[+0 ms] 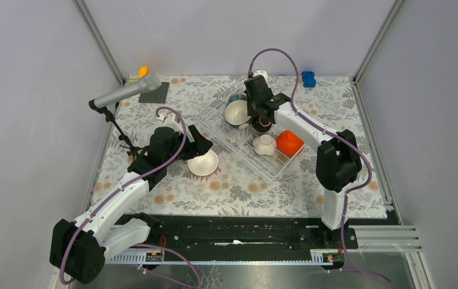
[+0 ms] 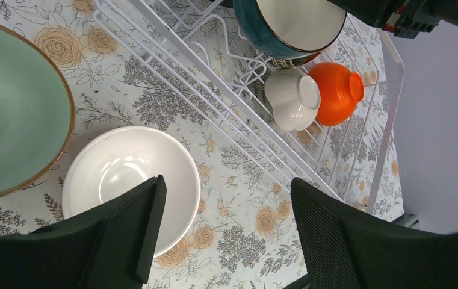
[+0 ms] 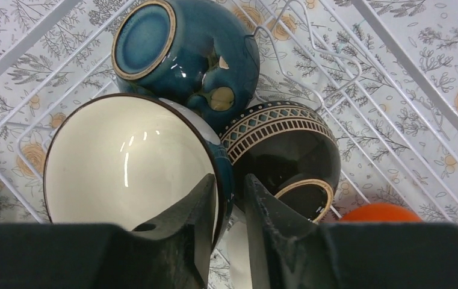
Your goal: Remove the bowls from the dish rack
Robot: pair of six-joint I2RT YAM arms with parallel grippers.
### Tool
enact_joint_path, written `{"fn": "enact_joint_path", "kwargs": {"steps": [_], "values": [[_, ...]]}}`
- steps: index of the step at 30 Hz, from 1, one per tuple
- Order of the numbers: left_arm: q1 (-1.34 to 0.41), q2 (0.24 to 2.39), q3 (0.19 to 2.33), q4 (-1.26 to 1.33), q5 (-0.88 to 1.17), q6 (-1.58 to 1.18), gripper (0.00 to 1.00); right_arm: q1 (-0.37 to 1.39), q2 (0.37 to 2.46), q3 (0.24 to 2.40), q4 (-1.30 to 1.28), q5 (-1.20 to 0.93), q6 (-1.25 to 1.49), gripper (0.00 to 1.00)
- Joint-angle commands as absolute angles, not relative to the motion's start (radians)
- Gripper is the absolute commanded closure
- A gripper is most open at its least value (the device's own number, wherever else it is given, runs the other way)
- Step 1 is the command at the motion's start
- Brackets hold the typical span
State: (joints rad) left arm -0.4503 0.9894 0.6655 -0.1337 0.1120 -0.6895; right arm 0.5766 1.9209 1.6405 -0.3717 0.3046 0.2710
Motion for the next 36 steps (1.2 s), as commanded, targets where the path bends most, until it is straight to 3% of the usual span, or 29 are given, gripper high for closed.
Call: {"fn": "enact_joint_path", "kwargs": {"steps": [1,4,12,20,36], "values": [[-0.444,0.954,0.705,-0.136,0.089,-0.683,0.19,0.571,1.937,1.706,-0.403,0.325,0.314,0.78],[-0.444,0.926,0.696,-0.155,0.080,-0.683,0.19,0.571,1.915,1.710,-0.405,0.325,0.321,1.00],[-0.444,0.862,0.693,-0.205,0.049,-0.669,0.19,0.565,1.768,1.716,-0.407,0.401,0.293,1.00],[-0.444,0.843,0.669,-0.210,0.045,-0.672,0.19,0.531,1.549,1.581,-0.409,0.383,0.308,1.00],[-0.445,0.809,0.696,-0.261,0.029,-0.669,0.19,0.578,1.244,1.339,-0.620,-0.201,0.296,1.00]]}}
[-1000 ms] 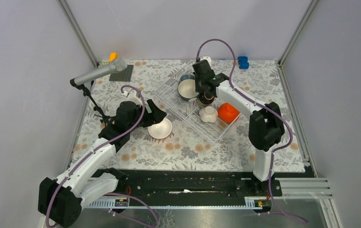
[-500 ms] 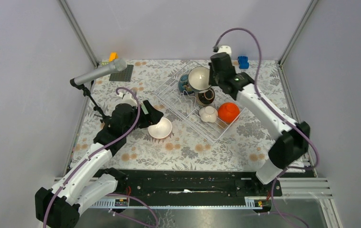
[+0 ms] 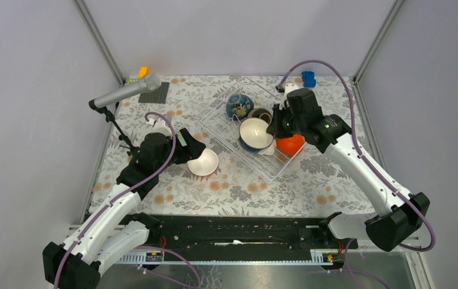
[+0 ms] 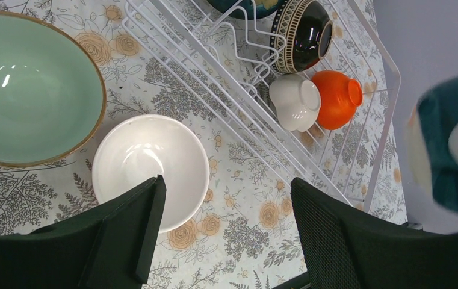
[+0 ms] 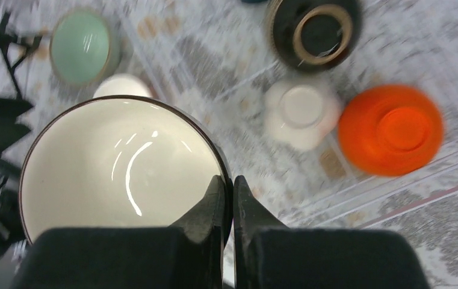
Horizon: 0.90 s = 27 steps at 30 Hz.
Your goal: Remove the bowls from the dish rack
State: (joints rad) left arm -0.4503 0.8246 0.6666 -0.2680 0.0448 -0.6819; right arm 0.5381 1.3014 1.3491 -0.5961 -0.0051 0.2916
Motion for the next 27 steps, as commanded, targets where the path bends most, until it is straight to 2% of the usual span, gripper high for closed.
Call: {"fn": "enact_joint_path", "kwargs": {"steps": [1,11,18,27], "values": [[-0.444,0.810,0.698,-0.262,0.030,-0.669,0.19,0.596,1.244,1.335,-0.635,-0.220,0.293,1.00],[-0.445,0.807,0.713,-0.270,0.017,-0.679,0.19,0.785,1.279,1.202,-0.599,-0.183,0.352,1.00],[-0.445,0.804,0.704,-0.288,-0.046,-0.703,0.18,0.925,1.391,1.184,-0.509,-0.009,0.401,1.00],[-0.445,0.817,0.718,-0.352,-0.151,-0.730,0.14,1.001,1.577,1.206,-0.392,0.177,0.417,1.00]]}}
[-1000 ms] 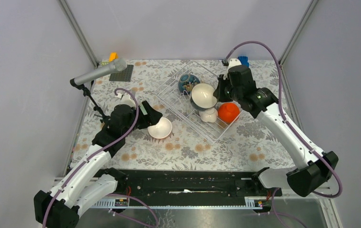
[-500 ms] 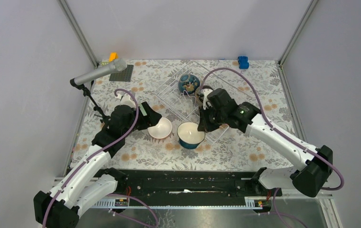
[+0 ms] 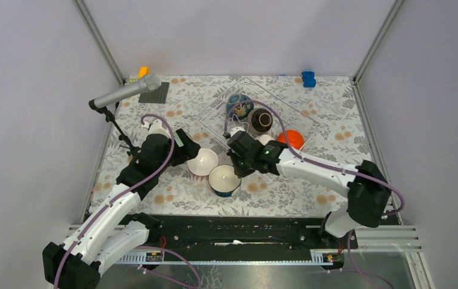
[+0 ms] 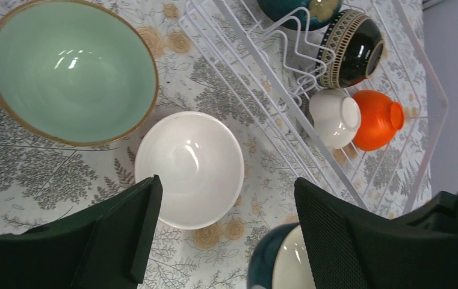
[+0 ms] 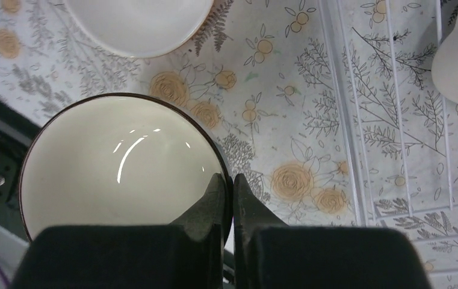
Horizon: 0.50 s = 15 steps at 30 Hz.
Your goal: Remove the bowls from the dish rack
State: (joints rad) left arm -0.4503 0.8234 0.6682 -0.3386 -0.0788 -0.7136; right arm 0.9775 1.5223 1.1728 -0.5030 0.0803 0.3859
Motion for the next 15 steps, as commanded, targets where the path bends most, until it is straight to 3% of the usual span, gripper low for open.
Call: {"fn": "enact_joint_path", "kwargs": {"steps": [1,15], "values": [[-0.444,0.819,0.718,-0.354,-0.157,-0.730,0.14,1.005,1.597,1.208,-0.385,0.186,0.414,1.00],[-0.443,0.878,0.716,-0.304,-0.157,-0.743,0.13,1.012,1.782,1.230,-0.312,0.325,0.400,1.00]]}}
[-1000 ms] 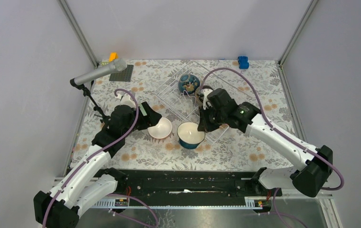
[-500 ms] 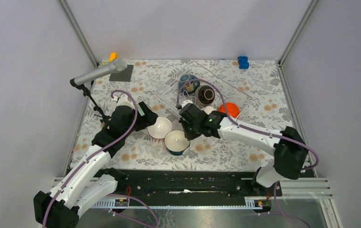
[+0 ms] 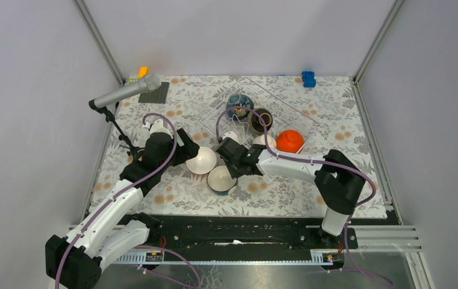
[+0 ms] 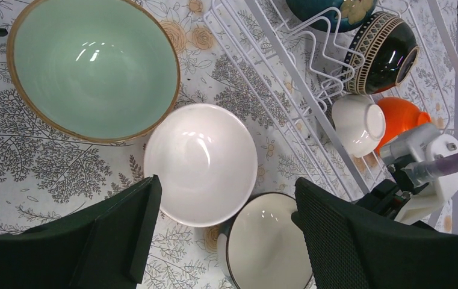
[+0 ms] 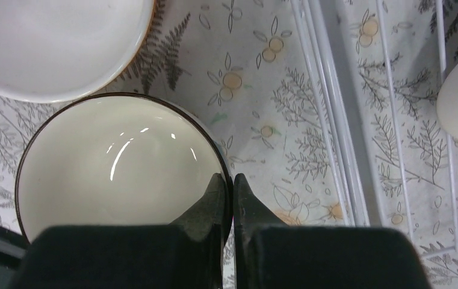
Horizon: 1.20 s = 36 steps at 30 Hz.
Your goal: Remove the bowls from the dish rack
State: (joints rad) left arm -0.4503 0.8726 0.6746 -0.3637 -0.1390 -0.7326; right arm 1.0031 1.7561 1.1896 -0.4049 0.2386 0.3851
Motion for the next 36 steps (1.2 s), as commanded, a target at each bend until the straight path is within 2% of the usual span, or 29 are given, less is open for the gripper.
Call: {"fn": "enact_joint_path", "kwargs": {"steps": [1,6,12,14,18,21,28,31,36], "values": [[-0.443,0.880,0.714,-0.300,-0.160,-0.745,0.13,1.012,1.786,1.229,-0.293,0.337,0.404,1.00],[-0.443,0.882,0.710,-0.312,-0.209,-0.758,0.13,1.012,1.833,1.270,-0.238,0.416,0.402,1.00],[-0.439,0.887,0.709,-0.324,-0.253,-0.770,0.13,1.013,1.885,1.316,-0.158,0.484,0.360,0.94],[-0.437,0.892,0.709,-0.321,-0.248,-0.770,0.13,1.012,1.899,1.328,-0.139,0.482,0.347,0.87],[-0.436,0.896,0.715,-0.320,-0.240,-0.765,0.13,1.012,1.883,1.322,-0.126,0.440,0.332,0.61],[-0.436,0.894,0.717,-0.319,-0.237,-0.758,0.13,1.012,1.837,1.293,-0.122,0.416,0.319,0.51],[-0.436,0.893,0.711,-0.286,-0.186,-0.739,0.13,1.012,1.672,1.280,-0.168,0.361,0.253,0.41],[-0.436,0.899,0.710,-0.260,-0.146,-0.732,0.13,1.003,1.635,1.304,-0.202,0.395,0.221,0.32],[-0.435,0.903,0.722,-0.255,-0.110,-0.732,0.13,0.914,1.618,1.342,-0.259,0.389,0.220,0.29]]}}
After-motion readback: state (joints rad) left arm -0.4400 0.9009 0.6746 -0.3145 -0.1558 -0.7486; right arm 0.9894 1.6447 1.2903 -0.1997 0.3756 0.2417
